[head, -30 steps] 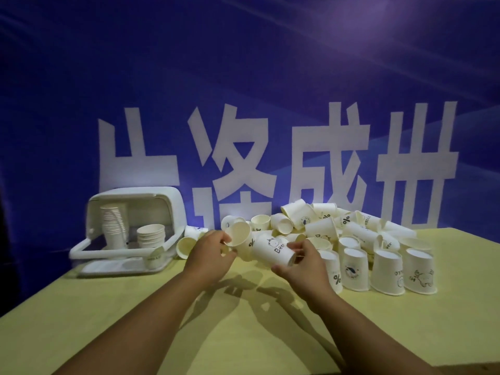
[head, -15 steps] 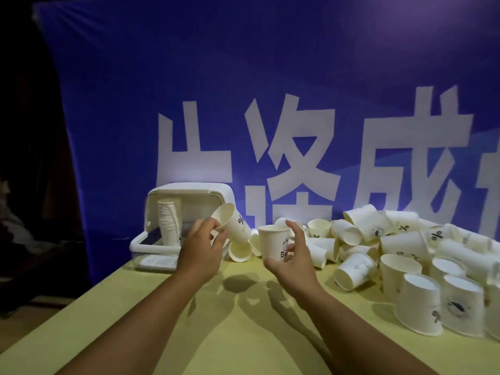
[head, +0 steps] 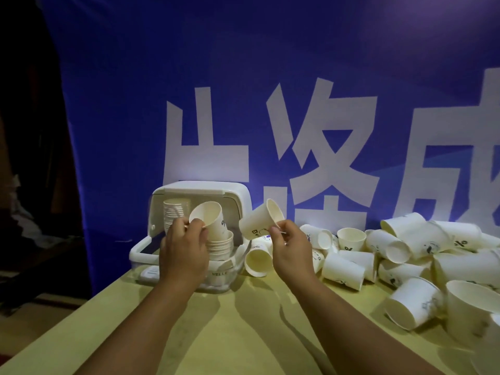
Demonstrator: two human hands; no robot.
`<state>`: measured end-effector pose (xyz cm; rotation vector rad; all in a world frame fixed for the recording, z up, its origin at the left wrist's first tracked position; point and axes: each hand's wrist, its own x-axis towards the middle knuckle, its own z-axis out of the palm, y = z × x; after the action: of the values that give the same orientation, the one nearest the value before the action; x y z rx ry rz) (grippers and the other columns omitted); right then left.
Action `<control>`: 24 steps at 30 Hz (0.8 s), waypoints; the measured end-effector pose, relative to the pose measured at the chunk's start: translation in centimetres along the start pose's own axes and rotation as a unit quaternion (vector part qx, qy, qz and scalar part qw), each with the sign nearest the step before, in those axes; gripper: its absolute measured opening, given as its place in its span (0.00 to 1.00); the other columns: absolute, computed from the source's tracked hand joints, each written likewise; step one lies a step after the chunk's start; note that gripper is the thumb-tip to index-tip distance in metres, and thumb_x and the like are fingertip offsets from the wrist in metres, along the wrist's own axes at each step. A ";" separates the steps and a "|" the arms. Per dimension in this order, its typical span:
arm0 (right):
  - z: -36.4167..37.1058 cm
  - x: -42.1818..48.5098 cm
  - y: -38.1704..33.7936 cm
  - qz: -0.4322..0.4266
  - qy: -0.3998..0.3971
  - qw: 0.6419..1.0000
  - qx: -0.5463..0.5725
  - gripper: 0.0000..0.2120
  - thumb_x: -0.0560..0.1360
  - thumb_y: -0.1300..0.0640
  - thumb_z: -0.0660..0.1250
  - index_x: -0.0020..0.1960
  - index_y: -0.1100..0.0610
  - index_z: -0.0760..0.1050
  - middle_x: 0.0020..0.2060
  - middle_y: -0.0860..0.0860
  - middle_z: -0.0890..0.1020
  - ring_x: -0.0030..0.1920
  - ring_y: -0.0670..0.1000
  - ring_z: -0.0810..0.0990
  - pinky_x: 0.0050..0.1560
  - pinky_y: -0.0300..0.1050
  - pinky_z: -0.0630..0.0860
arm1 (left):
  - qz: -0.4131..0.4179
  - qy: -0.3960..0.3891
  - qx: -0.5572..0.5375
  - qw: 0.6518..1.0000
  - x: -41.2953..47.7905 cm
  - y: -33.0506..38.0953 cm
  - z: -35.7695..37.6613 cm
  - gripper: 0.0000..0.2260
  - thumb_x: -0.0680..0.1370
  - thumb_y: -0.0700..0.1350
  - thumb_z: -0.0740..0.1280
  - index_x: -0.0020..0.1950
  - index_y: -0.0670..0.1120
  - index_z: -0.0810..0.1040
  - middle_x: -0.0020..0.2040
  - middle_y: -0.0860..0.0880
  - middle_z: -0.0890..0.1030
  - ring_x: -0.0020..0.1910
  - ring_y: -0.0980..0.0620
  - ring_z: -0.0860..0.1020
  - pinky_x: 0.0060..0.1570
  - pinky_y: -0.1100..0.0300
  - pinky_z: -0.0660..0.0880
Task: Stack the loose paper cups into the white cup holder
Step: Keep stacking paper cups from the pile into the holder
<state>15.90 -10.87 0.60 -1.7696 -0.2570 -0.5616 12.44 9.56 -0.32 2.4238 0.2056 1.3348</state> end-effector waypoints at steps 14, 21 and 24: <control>3.1 2.6 -3.9 -0.096 0.019 0.995 0.016 0.09 0.82 0.54 0.63 0.60 0.53 0.77 0.53 0.46 0.76 0.52 0.47 0.75 0.45 0.33 0.70 | 0.026 -0.190 0.035 0.981 -0.4 0.3 1.5 0.20 0.82 0.63 0.57 0.68 0.53 0.65 0.71 0.52 0.64 0.69 0.51 0.66 0.68 0.52 0.69; 4.2 1.9 -3.7 -0.152 -0.128 0.968 -0.154 0.08 0.82 0.53 0.63 0.57 0.52 0.78 0.54 0.49 0.78 0.52 0.49 0.76 0.50 0.41 0.75 | -0.050 -0.150 -0.150 0.976 -0.4 0.5 1.2 0.39 0.76 0.54 0.73 0.74 0.63 0.46 0.75 0.51 0.68 0.69 0.47 0.74 0.63 0.47 0.76; 4.4 1.4 -3.7 -0.142 -0.181 0.961 -0.152 0.09 0.81 0.53 0.64 0.58 0.53 0.79 0.55 0.51 0.80 0.54 0.51 0.79 0.54 0.46 0.77 | -0.009 -0.131 -0.132 0.982 -0.5 0.5 1.0 0.47 0.77 0.51 0.74 0.74 0.70 0.36 0.80 0.51 0.61 0.72 0.47 0.71 0.62 0.49 0.75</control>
<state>16.50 -5.80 3.63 -2.1487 -0.7201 -0.4937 12.95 8.70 -1.03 2.3306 -0.0180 0.9526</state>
